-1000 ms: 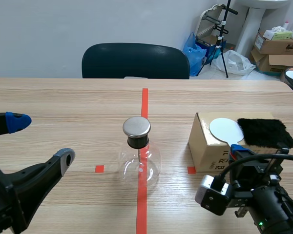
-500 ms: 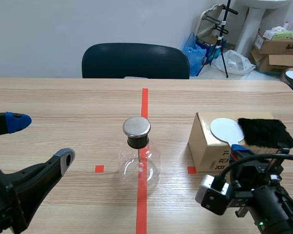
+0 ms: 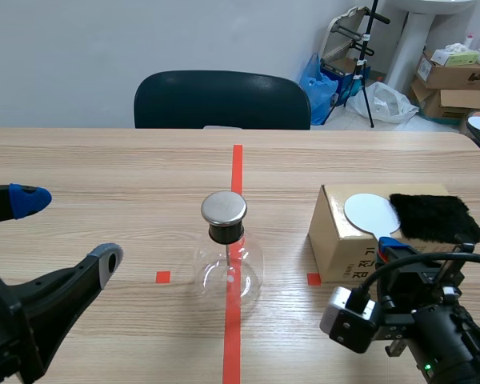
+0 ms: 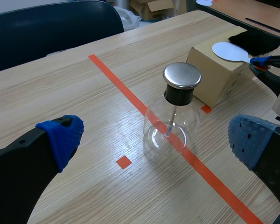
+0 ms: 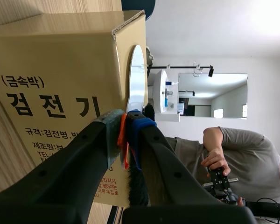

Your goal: Do the electroscope experiment

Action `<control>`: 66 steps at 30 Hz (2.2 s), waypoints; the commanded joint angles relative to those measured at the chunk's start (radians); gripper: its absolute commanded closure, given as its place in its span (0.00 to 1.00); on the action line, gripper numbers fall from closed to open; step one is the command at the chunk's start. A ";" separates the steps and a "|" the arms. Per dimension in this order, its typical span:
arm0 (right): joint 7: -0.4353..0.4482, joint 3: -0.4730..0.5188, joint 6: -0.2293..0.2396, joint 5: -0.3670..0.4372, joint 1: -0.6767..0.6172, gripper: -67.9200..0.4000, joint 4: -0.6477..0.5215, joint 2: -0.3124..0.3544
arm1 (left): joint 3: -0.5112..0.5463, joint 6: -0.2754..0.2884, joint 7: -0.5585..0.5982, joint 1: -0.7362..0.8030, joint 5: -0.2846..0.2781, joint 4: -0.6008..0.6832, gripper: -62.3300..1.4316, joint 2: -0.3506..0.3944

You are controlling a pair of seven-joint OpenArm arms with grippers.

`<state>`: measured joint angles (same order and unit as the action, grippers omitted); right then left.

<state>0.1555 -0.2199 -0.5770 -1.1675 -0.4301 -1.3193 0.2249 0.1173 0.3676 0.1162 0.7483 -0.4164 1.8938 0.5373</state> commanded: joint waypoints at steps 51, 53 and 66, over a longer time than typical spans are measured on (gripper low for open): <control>-0.646 -0.478 -0.085 -0.293 0.116 0.98 -0.161 0.138 | -0.587 0.179 0.282 -0.626 0.144 -0.594 0.93 0.201; -0.651 -0.495 -0.085 -0.293 0.115 0.98 -0.161 0.138 | -0.631 0.179 0.292 -0.664 0.145 -0.637 0.93 0.181; -0.670 -0.528 -0.081 -0.293 0.114 0.98 -0.161 0.138 | -0.714 0.179 0.293 -0.836 0.152 -0.884 0.93 0.039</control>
<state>-0.5041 -0.7547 -0.6476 -1.4601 -0.3252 -1.4712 0.3576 -0.6083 0.5442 0.3943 -0.0807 -0.2543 0.9894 0.5739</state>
